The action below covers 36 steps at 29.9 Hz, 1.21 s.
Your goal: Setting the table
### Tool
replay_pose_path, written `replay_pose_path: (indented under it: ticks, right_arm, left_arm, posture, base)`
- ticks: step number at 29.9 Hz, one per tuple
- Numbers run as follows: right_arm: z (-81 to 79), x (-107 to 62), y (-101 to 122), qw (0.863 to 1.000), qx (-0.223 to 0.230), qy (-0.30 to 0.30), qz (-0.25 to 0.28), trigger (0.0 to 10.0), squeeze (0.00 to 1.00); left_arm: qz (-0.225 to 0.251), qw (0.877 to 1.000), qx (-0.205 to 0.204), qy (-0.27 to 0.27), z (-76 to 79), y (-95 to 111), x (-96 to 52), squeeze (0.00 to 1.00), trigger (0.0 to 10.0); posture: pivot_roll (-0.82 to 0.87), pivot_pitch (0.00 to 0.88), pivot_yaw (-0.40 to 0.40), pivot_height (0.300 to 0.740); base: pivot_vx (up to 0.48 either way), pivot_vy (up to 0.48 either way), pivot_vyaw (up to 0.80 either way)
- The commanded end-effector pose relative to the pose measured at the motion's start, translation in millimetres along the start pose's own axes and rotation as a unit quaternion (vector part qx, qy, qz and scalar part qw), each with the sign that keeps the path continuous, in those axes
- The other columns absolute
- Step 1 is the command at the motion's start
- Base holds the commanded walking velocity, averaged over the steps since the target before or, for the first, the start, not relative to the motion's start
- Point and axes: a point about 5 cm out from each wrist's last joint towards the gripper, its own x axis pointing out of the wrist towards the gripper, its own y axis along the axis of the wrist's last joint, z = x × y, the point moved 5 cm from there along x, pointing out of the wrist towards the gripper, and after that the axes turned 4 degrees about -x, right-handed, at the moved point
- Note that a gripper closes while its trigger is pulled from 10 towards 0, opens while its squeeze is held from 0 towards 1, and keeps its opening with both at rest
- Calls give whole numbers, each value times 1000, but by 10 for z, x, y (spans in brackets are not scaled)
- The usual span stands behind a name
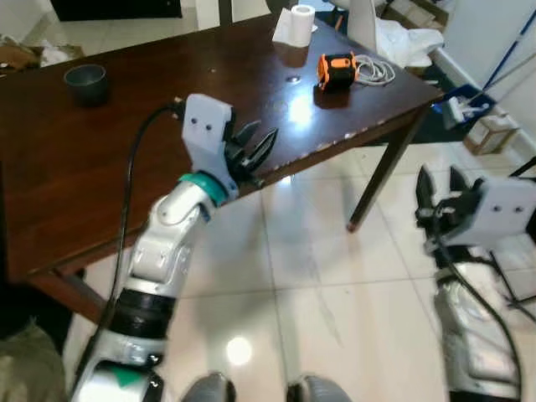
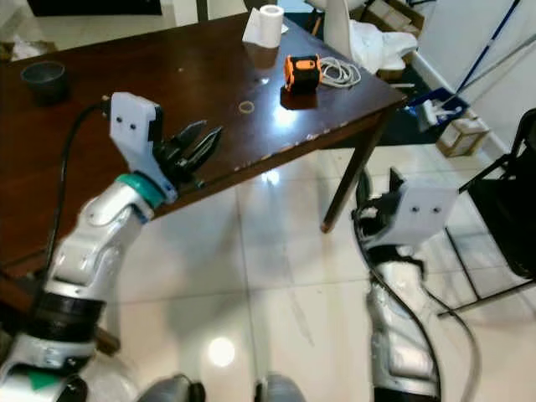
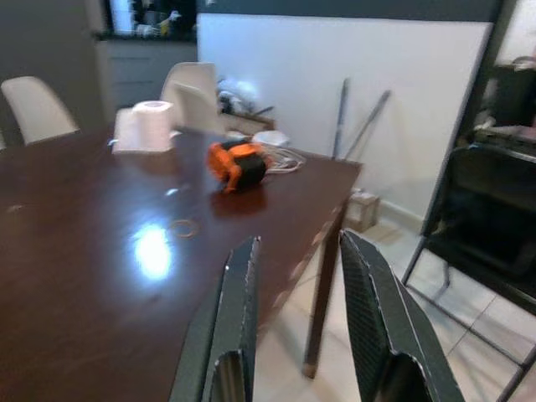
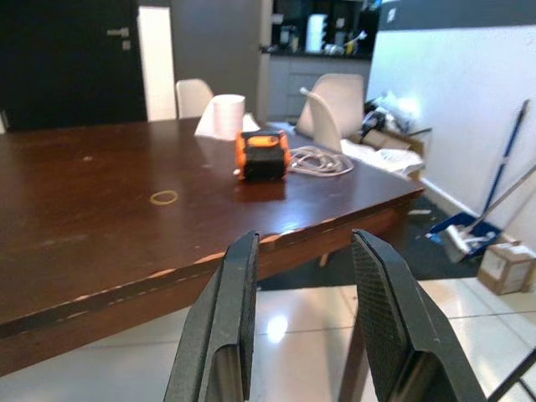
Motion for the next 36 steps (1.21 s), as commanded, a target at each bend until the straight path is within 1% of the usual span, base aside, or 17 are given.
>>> replay_pose_path:
  ticks: [1,9,22,25,32,36]
  right_arm:
    - [50,-12,-22,1000,1,-7,-7,10000,0]
    - [58,-22,-37,1000,2,-9,-11,10000,0]
    - [56,-29,-43,1000,4,-10,-13,10000,0]
    - [54,-30,-46,1000,4,-9,-14,10000,0]
    - [46,-29,-46,1000,5,-8,-14,10000,0]
    - [21,-24,-52,1000,2,-1,-18,10000,0]
  left_arm:
    - [-11,1000,-4,-1,24,-58,-4,0,10000]
    - [-13,1000,-5,-1,32,-61,-1,0,10000]
    - [-16,1000,-6,1,34,-62,-4,0,10000]
    - [-17,1000,-7,2,35,-66,-5,0,10000]
    - [-20,1000,-5,4,28,-73,-6,0,10000]
    - [-22,1000,-6,7,21,-76,-3,0,10000]
  posture:
    - [-45,0,46,740]
    - [-45,0,47,740]
    - [-45,1,47,740]
    - [-45,2,47,740]
    - [-44,4,47,740]
    - [-44,5,47,740]
  base:
    - [360,0,0]
    - [357,0,0]
    - [338,-254,0]
    - [325,0,0]
    - [259,0,0]
    - [0,0,281]
